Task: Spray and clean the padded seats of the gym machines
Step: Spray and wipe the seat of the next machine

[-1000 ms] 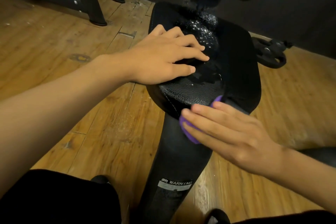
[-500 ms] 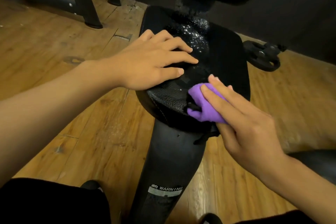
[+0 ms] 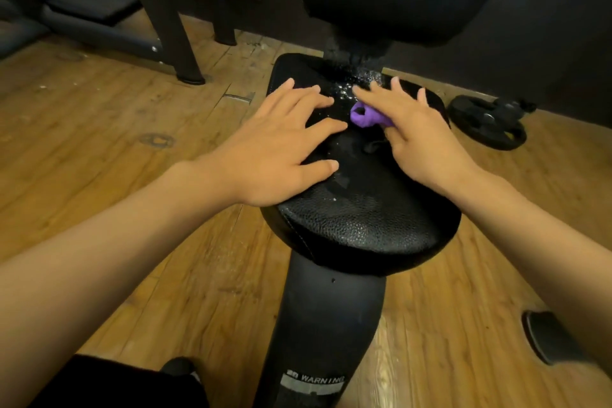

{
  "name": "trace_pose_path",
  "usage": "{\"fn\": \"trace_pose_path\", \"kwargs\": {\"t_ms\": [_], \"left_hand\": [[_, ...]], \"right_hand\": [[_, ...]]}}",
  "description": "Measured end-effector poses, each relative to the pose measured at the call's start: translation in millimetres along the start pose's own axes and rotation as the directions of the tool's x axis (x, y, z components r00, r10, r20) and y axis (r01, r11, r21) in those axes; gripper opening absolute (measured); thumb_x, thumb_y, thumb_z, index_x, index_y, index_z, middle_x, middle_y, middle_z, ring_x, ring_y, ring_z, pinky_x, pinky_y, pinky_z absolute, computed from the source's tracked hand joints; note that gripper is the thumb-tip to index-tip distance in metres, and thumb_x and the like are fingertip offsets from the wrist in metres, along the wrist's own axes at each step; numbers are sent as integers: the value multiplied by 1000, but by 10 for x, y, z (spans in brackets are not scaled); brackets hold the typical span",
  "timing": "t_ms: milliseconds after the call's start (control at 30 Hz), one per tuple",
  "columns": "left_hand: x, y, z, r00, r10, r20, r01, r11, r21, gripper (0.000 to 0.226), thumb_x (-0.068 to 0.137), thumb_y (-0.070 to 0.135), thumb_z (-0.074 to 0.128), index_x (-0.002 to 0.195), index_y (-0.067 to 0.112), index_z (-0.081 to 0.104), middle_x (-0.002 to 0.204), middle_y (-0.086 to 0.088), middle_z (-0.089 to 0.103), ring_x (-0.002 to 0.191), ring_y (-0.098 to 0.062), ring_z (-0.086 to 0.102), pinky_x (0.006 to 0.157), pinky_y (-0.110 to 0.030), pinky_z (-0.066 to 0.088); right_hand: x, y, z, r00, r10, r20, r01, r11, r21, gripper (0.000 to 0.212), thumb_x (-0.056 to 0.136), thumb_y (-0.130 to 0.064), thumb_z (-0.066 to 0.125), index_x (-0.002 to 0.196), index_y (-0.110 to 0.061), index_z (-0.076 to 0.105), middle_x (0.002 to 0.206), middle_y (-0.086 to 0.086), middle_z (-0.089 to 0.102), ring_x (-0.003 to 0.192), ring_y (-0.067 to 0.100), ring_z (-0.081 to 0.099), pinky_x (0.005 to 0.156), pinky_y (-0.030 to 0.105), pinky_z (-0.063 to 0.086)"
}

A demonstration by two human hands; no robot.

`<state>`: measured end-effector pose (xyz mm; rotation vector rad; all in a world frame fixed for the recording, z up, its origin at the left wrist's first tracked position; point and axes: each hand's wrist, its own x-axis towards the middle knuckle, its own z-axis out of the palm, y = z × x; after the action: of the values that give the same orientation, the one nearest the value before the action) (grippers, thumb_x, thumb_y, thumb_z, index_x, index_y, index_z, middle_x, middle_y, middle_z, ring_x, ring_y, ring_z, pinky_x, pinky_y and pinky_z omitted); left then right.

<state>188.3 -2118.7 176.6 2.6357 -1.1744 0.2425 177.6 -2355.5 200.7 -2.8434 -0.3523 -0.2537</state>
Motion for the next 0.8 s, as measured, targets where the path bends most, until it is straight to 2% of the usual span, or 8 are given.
{"fn": "trace_pose_path", "kwargs": {"t_ms": [67,167,333,500,633,800], "left_hand": [[-7,24,-12,999,-31,13,31,1000,0,81,87,69,17,155,28,37,164,-7,25,157,-23,3,126,-40,-12],[-12,43,-22,997,-69,32,69,998,6,84,85,72,14,156,33,33,164,-5,25,156,-22,3,126,-42,-11],[-25,43,-18,993,-103,65,103,995,0,86,82,74,9,158,38,27,164,0,23,156,-21,4,126,-42,-10],[-46,36,-13,991,-117,62,121,991,-55,84,83,74,12,158,38,28,164,1,23,155,-19,9,127,-41,-4],[-45,47,-10,991,-121,57,125,990,-63,82,84,73,13,157,39,29,164,2,24,154,-19,9,126,-40,1],[-44,47,-2,992,-120,27,121,992,-38,78,87,71,16,156,38,32,163,2,27,152,-19,12,124,-38,3]], "right_hand": [[-196,-4,-39,997,-76,36,72,994,85,63,96,9,46,148,-25,46,158,-4,37,151,13,20,127,38,9],[-565,-77,-113,988,-147,50,138,979,151,57,96,3,49,147,-23,48,155,-10,40,148,3,27,125,35,20],[-1125,-219,-170,977,-199,76,182,964,197,58,96,-4,52,150,-25,43,157,-13,39,148,2,27,122,28,21],[-740,-163,-66,998,-25,-56,30,995,95,59,95,0,53,150,-20,42,155,-5,40,149,9,24,123,25,19],[-171,17,-7,995,96,-33,-96,995,6,59,97,4,51,150,-21,43,157,0,36,150,18,22,120,24,12],[609,267,42,976,193,-99,-197,980,-31,48,99,-1,46,144,-17,53,145,6,55,140,24,44,110,22,29]]}}
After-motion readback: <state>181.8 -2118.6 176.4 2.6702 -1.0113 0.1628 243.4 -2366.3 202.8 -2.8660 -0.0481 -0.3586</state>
